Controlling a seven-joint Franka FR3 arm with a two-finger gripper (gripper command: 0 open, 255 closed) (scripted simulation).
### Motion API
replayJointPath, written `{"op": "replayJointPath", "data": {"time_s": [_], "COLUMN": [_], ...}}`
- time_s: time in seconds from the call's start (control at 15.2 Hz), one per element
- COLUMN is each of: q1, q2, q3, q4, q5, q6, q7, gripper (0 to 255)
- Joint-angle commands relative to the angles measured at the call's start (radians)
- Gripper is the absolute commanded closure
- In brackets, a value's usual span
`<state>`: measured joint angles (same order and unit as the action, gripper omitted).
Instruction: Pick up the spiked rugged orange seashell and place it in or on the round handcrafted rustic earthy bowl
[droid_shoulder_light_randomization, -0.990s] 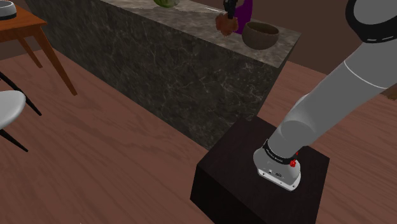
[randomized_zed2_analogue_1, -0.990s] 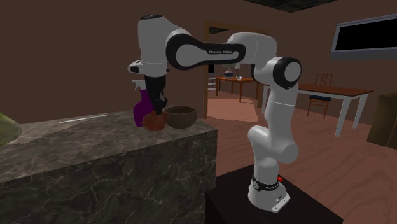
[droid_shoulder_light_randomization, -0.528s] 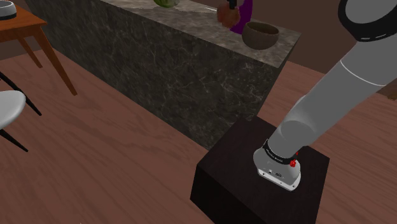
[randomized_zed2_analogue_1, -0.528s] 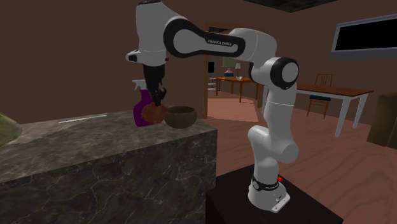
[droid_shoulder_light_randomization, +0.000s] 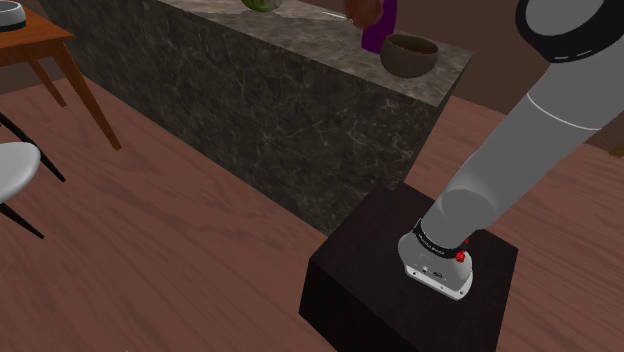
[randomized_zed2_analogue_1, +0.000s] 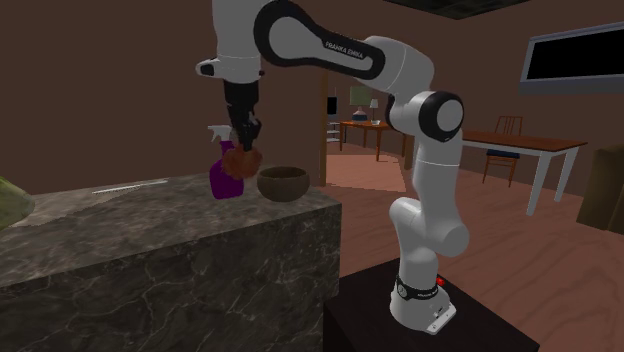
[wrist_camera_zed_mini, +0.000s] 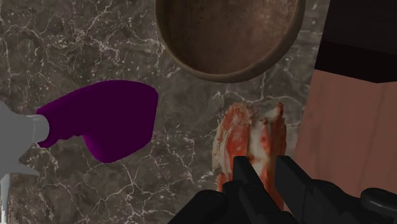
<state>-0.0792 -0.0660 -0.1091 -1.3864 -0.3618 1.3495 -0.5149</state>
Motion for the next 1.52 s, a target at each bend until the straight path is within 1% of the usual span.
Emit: {"op": "replayJointPath", "data": {"time_s": [0.0,0.2,0.26,0.66,1.19,1.45], "q1": [0.0,-0.001,-0.001,-0.038,-0.091,-0.091], "q2": [0.022,0.055,0.057,-0.126,-0.324,-0.362], "q3": [0.0,0.0,0.0,-0.046,-0.129,-0.13], "q4": [0.055,0.14,0.144,-0.042,-0.193,-0.285], "q5": [0.0,-0.002,-0.002,-0.025,-0.078,-0.082], "q6": [-0.031,-0.08,-0.082,-0.047,-0.036,0.015], "q7": [-0.012,-0.03,-0.031,-0.112,-0.259,-0.235], "gripper": [255,255,255,255,255,255]}}
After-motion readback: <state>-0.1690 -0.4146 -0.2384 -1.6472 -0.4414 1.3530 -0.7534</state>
